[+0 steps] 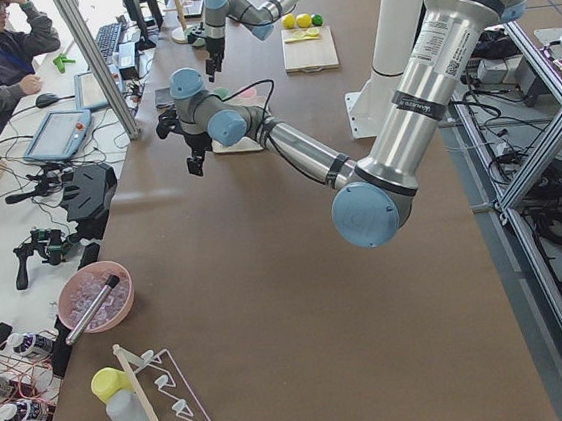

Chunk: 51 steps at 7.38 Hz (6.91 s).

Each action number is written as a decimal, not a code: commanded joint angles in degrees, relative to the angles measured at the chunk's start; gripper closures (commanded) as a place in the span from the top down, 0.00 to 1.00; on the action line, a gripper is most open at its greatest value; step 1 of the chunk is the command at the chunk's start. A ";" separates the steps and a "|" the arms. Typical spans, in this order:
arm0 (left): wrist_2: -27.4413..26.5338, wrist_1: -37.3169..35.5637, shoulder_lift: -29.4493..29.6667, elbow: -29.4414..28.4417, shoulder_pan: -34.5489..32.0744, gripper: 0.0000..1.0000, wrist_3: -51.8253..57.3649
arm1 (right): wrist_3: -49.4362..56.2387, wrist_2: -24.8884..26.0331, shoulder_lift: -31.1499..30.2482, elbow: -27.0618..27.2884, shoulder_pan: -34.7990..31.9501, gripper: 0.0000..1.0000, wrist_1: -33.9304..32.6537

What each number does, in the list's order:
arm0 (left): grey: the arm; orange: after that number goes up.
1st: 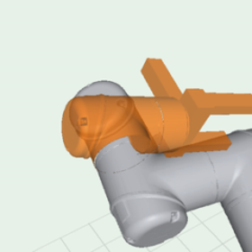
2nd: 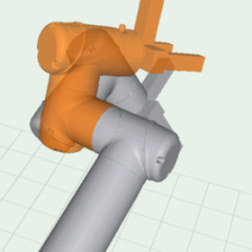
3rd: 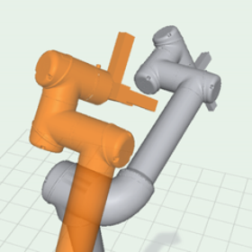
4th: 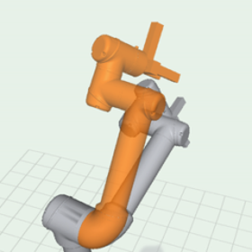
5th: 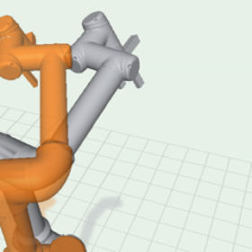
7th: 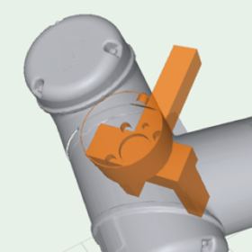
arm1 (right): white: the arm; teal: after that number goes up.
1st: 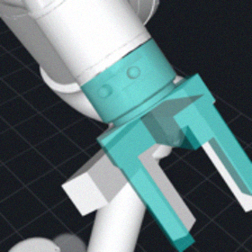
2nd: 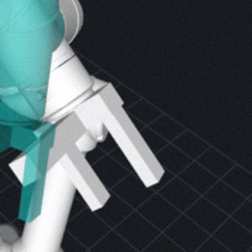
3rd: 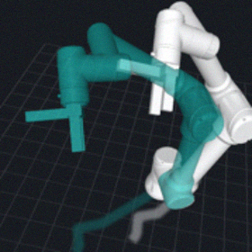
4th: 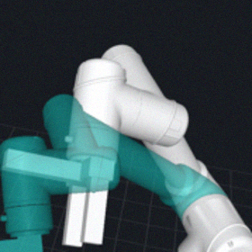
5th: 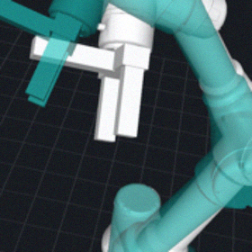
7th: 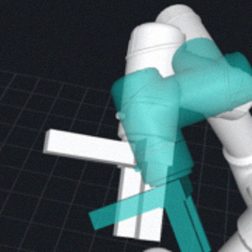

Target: Place all cups on tray

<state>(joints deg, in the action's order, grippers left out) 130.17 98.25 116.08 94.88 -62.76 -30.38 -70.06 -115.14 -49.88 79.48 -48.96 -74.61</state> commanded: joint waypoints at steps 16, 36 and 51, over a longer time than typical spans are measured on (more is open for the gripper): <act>3.78 -18.01 -15.51 -10.07 -25.04 0.97 50.25 | 63.46 -17.22 -52.07 21.90 -36.11 1.00 -14.89; 6.33 -10.36 -24.67 1.44 -31.72 0.98 50.16 | 74.10 -11.15 -48.38 26.51 -39.99 1.00 -27.78; 6.33 -9.75 -24.67 0.83 -31.54 0.98 49.90 | 73.84 -11.15 -48.38 26.42 -38.85 1.00 -26.47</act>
<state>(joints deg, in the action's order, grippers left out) 136.49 88.51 91.44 95.72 -94.31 19.51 3.78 -126.30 -98.19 105.93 -87.82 -101.09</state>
